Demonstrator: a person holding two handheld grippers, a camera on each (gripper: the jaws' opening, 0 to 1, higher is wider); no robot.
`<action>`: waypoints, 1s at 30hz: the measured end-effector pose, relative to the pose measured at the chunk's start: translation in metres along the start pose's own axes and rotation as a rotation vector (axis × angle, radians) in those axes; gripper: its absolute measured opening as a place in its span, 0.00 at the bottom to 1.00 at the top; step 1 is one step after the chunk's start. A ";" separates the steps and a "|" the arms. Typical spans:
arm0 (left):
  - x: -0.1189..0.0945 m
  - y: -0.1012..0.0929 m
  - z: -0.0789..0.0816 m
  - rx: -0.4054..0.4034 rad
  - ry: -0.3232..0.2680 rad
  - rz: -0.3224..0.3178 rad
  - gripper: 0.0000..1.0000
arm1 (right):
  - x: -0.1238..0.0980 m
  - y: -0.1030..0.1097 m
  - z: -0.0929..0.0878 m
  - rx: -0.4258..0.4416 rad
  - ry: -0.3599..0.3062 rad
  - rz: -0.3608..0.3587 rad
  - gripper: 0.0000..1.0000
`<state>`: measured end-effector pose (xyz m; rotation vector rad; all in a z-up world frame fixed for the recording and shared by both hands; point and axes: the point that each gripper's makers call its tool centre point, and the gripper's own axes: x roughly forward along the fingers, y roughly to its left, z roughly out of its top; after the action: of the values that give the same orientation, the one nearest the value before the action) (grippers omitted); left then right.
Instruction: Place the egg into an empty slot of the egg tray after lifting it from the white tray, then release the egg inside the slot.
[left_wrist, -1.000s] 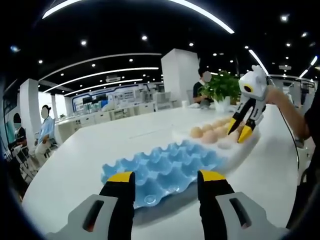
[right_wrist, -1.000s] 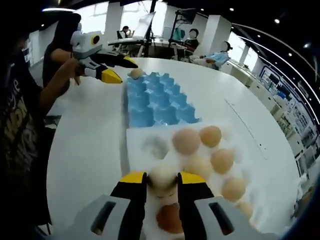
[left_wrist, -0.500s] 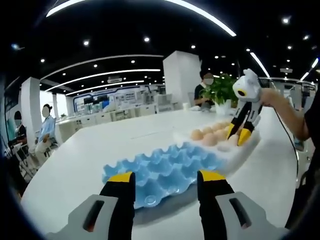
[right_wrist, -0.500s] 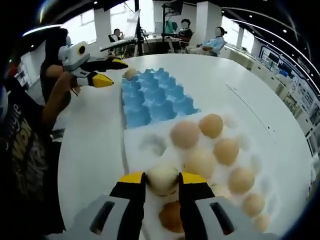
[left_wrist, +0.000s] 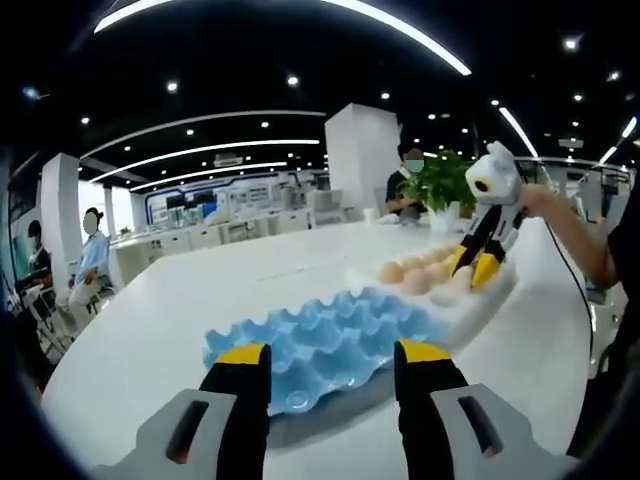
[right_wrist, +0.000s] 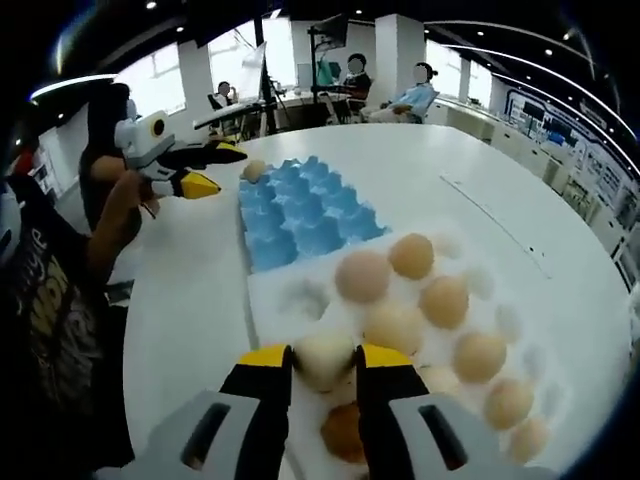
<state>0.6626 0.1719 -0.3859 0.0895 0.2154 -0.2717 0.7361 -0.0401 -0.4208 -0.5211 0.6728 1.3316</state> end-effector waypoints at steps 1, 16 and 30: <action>0.000 -0.001 -0.001 -0.003 0.001 -0.003 0.50 | 0.000 0.000 0.001 0.002 -0.006 -0.003 0.26; 0.001 -0.004 -0.003 -0.002 0.006 -0.021 0.50 | -0.009 0.007 0.020 -0.006 -0.080 -0.018 0.26; 0.010 -0.020 -0.007 0.016 0.023 -0.077 0.49 | -0.006 0.015 0.040 -0.016 -0.134 -0.010 0.25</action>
<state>0.6655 0.1514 -0.3965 0.1006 0.2394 -0.3489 0.7262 -0.0146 -0.3879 -0.4433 0.5495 1.3505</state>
